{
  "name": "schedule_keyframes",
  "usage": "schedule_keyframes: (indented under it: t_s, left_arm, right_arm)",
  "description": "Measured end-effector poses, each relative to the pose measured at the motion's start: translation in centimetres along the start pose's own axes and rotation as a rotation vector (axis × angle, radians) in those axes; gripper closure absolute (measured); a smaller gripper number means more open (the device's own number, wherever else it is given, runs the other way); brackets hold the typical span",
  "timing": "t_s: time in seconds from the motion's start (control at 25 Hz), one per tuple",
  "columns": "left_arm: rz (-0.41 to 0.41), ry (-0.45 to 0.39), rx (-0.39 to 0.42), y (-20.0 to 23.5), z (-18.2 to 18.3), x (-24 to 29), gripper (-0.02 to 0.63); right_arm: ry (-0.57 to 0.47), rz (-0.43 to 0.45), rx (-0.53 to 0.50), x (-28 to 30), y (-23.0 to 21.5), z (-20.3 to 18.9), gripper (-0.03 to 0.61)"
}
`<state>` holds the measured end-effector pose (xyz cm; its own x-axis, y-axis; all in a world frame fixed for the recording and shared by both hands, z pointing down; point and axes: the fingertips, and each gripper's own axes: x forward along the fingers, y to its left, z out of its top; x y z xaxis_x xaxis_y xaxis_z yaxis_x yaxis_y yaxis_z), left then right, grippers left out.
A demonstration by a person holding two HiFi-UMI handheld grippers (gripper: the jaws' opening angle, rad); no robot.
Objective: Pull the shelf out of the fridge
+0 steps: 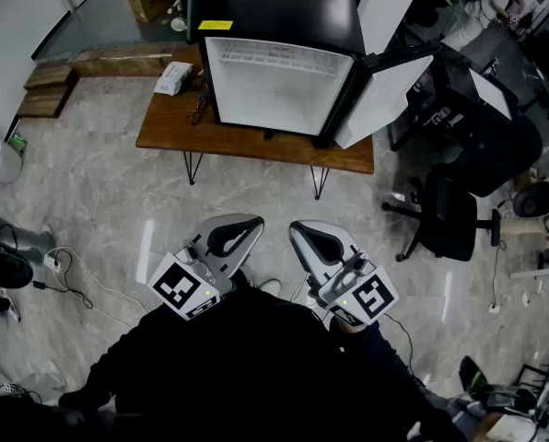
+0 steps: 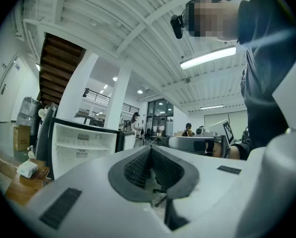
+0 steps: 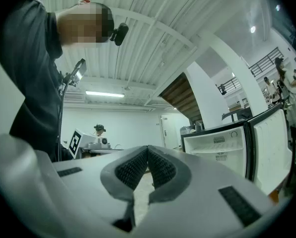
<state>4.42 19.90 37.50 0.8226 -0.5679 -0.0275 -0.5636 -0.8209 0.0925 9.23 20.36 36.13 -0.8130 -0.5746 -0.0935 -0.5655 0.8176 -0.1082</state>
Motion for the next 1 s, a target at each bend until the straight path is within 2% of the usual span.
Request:
schedule_keyframes:
  t_s: [0.36, 0.72, 1.0]
  left_arm:
    - [-0.012, 0.005, 0.000, -0.4, -0.2, 0.8, 0.607]
    - [0.001, 0.009, -0.011, -0.1, 0.0, 1.3, 0.607]
    - [0.019, 0.024, -0.008, 3.0, 0.2, 1.8, 0.607]
  right_arm:
    - [-0.005, -0.024, 0.009, -0.8, -0.9, -0.1, 0.571]
    - [-0.061, -0.043, 0.009, -1.1, -1.9, 0.6, 0.571]
    - [-0.046, -0.023, 0.003, 1.4, -3.6, 0.1, 0.572]
